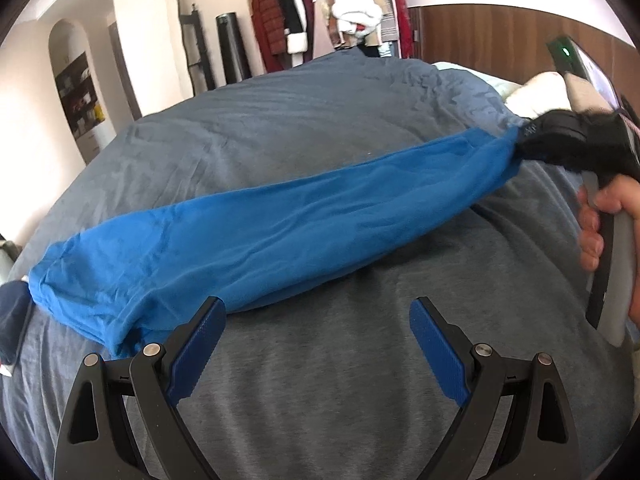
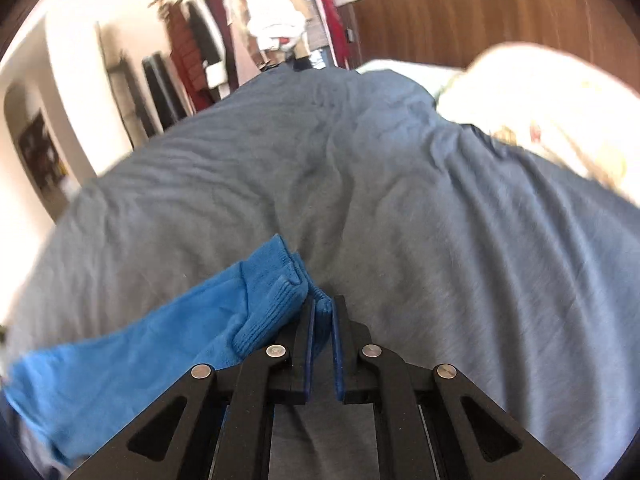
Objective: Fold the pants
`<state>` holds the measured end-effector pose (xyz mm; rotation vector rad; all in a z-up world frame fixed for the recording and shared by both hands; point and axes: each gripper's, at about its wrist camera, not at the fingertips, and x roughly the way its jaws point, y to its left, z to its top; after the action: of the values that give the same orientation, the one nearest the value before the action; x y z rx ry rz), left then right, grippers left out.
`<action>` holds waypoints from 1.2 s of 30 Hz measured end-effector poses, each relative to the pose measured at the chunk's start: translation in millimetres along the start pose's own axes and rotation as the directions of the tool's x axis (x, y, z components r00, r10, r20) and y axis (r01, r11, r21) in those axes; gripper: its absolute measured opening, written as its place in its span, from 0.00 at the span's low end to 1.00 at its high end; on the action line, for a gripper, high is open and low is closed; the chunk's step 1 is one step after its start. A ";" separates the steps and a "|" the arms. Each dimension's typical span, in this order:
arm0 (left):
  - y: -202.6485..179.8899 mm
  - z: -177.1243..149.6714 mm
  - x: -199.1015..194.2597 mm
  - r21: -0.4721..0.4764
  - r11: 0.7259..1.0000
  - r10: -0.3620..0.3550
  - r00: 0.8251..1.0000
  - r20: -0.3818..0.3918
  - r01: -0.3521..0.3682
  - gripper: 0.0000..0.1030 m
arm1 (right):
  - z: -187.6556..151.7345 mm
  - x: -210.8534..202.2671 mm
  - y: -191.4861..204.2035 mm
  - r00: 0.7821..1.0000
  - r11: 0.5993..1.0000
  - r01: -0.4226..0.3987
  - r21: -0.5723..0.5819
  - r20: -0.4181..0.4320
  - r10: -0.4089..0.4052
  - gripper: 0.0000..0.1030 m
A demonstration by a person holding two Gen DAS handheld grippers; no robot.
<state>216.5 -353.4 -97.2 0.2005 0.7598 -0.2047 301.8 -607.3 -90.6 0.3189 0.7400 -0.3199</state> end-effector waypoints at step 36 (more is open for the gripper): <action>7.5 37.1 35.5 -0.024 0.998 0.050 0.998 -0.041 -0.051 0.91 | 36.3 79.6 16.3 0.947 0.985 -0.134 -0.106 -0.307 0.095 0.34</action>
<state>268.0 -359.5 -94.9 0.1999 0.7964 -0.1433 385.3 -620.3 -118.3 0.2928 1.0335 -0.1126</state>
